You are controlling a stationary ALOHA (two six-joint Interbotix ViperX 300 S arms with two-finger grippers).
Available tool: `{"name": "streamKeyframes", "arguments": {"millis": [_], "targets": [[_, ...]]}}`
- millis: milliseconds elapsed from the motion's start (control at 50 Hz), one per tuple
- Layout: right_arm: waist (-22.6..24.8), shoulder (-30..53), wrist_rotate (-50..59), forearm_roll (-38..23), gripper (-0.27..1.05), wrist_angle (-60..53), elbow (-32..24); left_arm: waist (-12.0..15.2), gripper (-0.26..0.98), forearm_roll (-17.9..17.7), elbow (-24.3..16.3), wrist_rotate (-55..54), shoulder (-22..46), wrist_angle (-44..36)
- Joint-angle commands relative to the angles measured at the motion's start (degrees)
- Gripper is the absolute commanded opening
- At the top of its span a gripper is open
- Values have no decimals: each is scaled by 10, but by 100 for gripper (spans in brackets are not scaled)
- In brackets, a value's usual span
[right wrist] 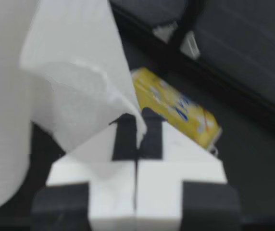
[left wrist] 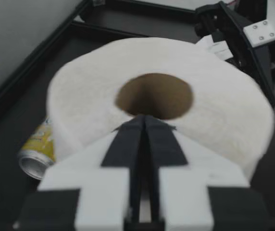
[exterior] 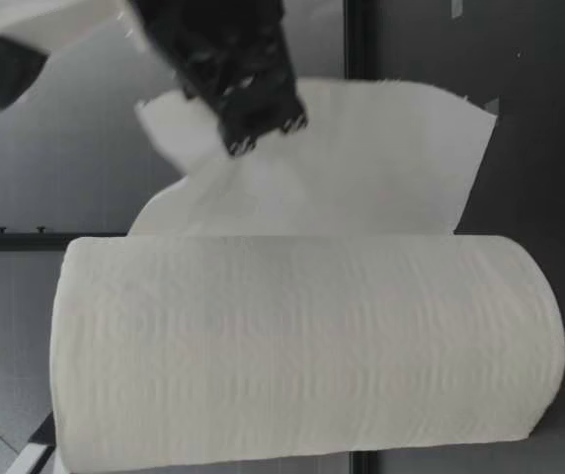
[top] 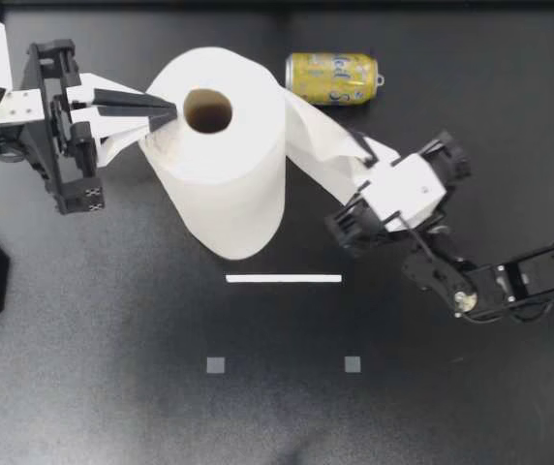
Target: Pick up a piece of paper towel and place it on the spilled liquid.
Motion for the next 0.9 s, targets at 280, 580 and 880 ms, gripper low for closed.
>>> {"name": "streamKeyframes", "arguments": {"millis": [280, 580, 880], "targets": [[2, -33, 33, 43, -13, 14, 61, 20, 10, -6, 11, -1, 38, 6], [0, -82, 23, 102, -13, 59, 159, 20, 10, -6, 10, 1, 40, 7], [-10, -152, 2, 102, -13, 48, 188, 20, 10, -6, 4, 1, 40, 6]]}}
